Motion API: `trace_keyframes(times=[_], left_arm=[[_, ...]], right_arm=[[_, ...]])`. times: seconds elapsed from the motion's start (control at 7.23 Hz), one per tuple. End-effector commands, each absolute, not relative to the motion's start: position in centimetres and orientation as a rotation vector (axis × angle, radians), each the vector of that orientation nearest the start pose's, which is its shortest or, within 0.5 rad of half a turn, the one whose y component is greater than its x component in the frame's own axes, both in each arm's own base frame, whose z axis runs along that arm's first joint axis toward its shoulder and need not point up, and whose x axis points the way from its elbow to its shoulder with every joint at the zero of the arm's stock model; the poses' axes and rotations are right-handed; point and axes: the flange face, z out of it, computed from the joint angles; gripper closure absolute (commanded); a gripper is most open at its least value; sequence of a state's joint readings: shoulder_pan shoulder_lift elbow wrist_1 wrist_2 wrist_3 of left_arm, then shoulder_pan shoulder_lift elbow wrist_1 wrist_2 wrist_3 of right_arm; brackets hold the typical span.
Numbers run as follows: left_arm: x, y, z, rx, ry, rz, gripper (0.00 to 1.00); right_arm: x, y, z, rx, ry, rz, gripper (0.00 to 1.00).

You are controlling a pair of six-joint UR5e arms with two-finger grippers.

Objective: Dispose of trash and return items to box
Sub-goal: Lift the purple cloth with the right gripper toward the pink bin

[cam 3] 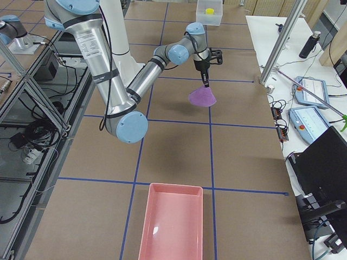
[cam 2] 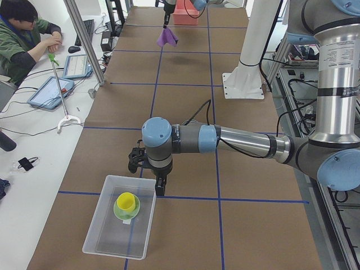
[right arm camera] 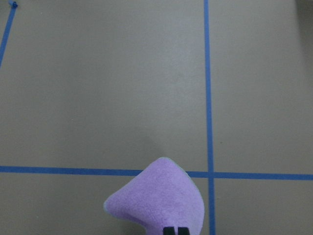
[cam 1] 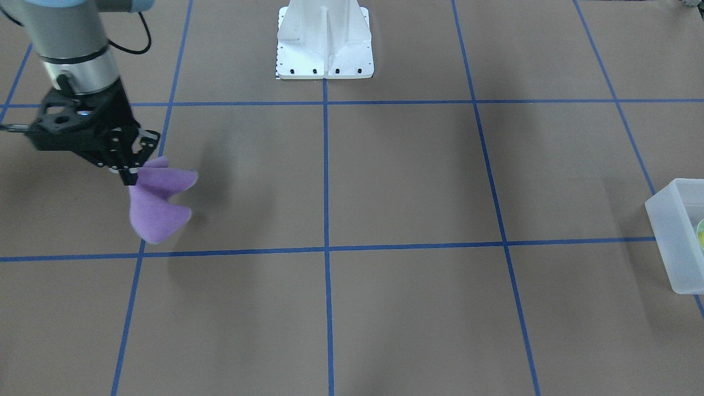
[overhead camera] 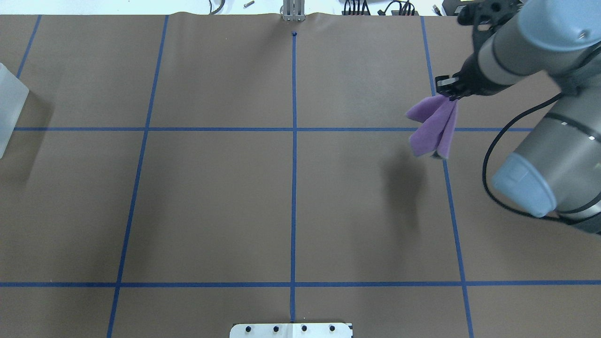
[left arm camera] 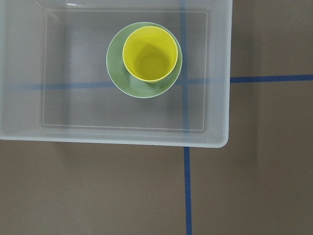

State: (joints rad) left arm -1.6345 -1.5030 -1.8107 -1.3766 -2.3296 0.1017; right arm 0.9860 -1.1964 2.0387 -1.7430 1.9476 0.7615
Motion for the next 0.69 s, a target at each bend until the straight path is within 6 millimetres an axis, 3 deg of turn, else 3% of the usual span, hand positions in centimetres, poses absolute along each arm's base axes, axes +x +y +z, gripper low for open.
trace_keyframes(times=[0.0, 0.28, 0.55], left_arm=[[-9.4, -44.9, 58.8, 0.057, 0.757, 0.035, 0.02], [-9.3, -45.0, 57.7, 0.076, 0.756, 0.045, 0.02], [-9.3, -45.0, 56.7, 0.097, 0.754, 0.053, 0.02]], right_arm=[[-6.9, -52.3, 36.0, 0.28, -0.693, -0.077, 1.0], [4.6, -49.5, 45.2, 0.276, -0.696, -0.163, 1.0], [12.8, -47.0, 55.6, 0.251, -0.685, -0.259, 1.0]])
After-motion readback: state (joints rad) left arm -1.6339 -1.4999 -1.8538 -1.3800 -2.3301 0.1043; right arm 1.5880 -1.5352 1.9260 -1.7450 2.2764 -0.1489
